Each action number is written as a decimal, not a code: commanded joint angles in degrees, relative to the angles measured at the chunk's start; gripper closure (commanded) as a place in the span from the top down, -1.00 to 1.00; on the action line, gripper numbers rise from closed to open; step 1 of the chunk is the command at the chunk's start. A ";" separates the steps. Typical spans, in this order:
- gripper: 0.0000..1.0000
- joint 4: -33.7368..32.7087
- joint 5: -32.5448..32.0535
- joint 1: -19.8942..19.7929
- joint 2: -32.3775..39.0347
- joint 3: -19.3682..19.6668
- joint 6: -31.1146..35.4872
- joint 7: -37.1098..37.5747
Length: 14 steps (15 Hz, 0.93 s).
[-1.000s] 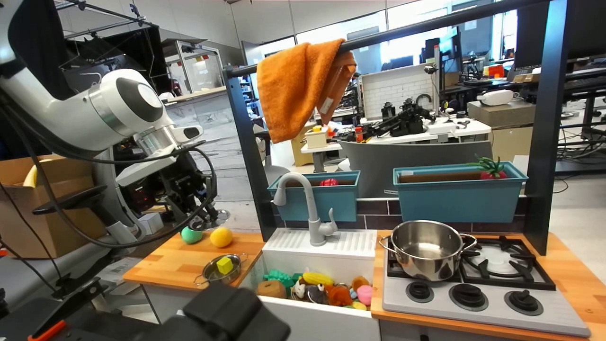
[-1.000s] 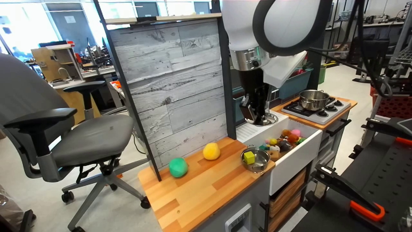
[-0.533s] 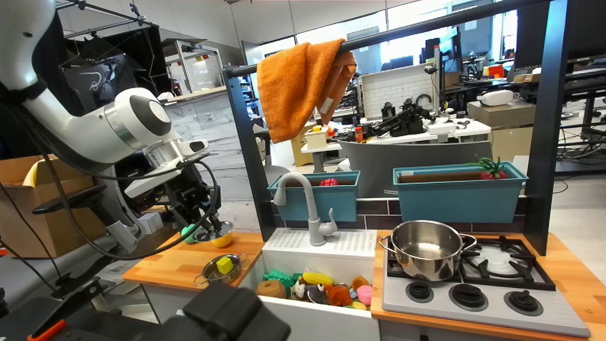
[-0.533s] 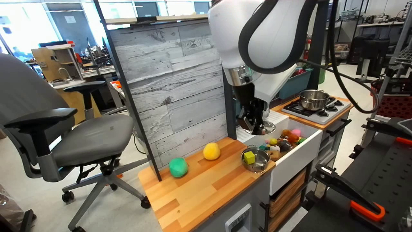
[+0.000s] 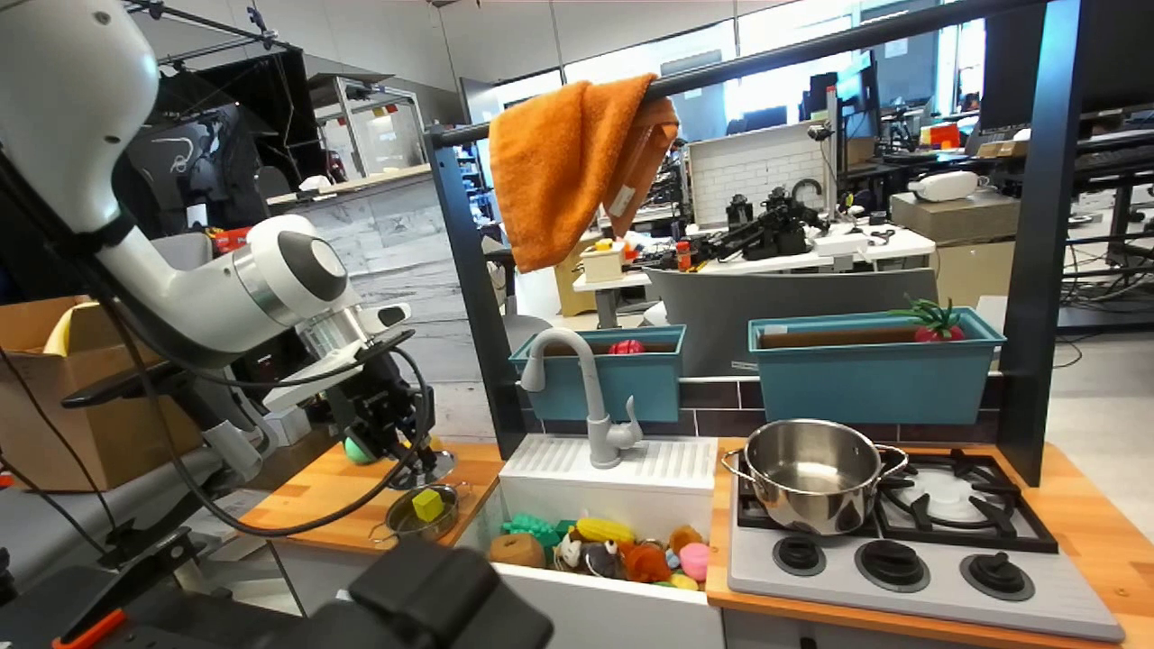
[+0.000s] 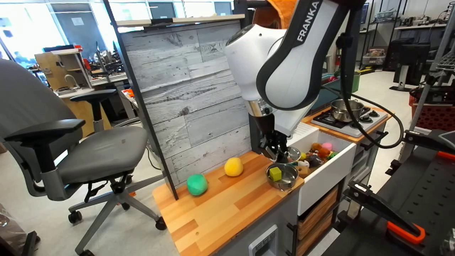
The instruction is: Cover the silver pot
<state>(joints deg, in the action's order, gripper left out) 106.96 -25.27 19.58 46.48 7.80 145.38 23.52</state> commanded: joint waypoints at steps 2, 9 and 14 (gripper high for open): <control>-0.89 -4.32 0.22 2.95 5.74 2.33 0.71 2.70; -0.89 -7.28 0.46 5.96 11.05 4.29 1.81 5.09; -0.05 -8.14 1.14 5.96 11.17 4.22 1.10 4.68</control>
<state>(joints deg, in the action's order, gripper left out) 100.56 -25.29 24.96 55.84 11.44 146.23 28.06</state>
